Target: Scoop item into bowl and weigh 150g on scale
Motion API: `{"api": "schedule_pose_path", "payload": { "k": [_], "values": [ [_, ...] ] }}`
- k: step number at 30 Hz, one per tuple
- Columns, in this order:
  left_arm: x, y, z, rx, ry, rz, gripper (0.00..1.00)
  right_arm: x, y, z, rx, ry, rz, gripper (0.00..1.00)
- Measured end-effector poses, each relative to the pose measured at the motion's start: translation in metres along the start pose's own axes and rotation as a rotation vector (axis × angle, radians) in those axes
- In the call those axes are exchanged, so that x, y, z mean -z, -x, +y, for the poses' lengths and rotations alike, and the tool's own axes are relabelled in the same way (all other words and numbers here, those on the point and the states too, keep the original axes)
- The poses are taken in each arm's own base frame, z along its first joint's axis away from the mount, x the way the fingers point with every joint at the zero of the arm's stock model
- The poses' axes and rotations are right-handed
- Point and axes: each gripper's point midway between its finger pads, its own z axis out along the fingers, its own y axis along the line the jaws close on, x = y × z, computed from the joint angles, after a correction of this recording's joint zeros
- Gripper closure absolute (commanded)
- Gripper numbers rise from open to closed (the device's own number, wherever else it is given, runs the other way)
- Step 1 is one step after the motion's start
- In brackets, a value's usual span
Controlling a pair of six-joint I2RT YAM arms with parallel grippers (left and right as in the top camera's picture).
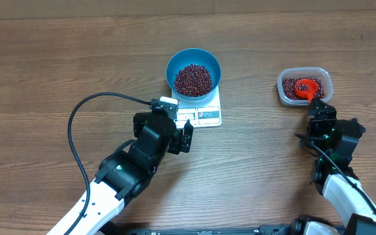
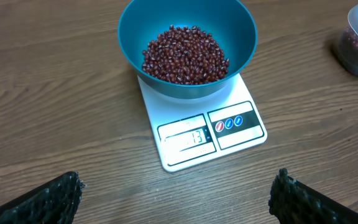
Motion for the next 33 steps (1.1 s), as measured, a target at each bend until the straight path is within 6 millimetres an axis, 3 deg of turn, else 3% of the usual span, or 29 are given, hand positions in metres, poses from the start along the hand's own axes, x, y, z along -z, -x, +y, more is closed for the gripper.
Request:
{"api": "schedule_pose_path", "payload": {
  "k": [18,23,33],
  "values": [
    [0.0000,0.0000,0.0000,0.000,0.000,0.000,0.00,0.0000,0.0026,-0.0020,0.002,-0.009,-0.016,0.71],
    [0.0000,0.0000,0.0000,0.000,0.000,0.000,0.00,0.0000,0.0027,-0.0020,0.002,-0.009,-0.016,0.90],
    [0.0000,0.0000,0.0000,0.000,0.000,0.000,0.01,0.0001,0.0026,-0.0017,0.005,-0.008,-0.016,0.96]
  ]
}}
